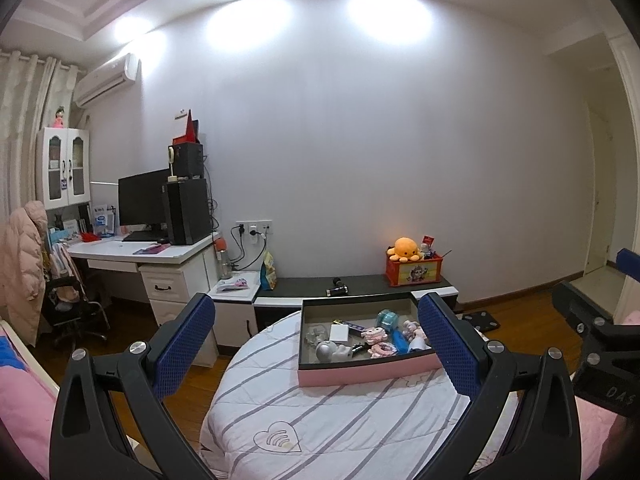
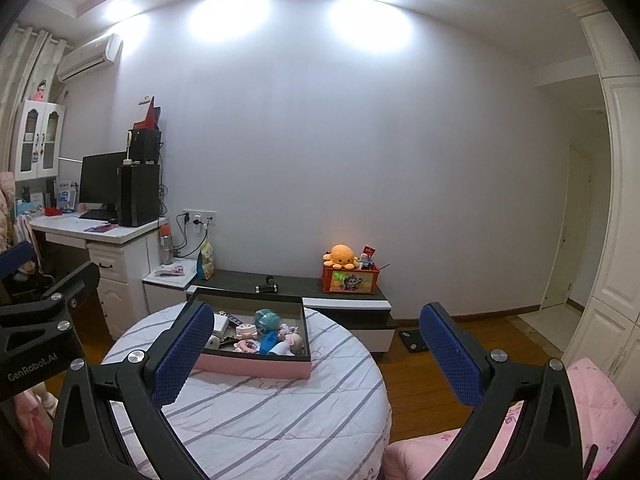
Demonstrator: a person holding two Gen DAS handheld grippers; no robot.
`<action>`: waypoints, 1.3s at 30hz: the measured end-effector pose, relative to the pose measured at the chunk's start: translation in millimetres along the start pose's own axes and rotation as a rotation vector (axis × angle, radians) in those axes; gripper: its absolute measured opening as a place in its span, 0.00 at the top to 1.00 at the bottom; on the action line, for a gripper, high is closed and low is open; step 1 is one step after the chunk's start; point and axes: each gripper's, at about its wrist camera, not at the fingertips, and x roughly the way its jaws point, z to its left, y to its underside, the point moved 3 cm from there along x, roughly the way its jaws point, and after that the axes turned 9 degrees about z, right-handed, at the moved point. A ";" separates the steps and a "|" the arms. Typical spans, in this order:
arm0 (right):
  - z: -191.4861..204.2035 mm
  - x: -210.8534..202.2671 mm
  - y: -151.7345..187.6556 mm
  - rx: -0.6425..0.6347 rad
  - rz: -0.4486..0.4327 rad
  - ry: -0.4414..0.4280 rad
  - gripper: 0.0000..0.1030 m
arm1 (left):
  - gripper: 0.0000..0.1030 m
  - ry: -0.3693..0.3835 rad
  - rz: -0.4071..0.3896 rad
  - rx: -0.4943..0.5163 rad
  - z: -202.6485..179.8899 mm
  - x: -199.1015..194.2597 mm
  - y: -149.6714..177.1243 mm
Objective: Organize rigid objects
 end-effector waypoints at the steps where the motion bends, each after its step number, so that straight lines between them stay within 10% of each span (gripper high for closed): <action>1: -0.1 -1.0 -0.4 0.000 -0.002 -0.003 0.00 | 0.00 -0.001 0.000 -0.002 0.6 0.1 0.0; 39: -9.4 -15.3 -1.2 0.024 -0.029 -0.021 0.00 | 0.00 0.015 -0.031 0.017 -0.7 -15.1 -2.0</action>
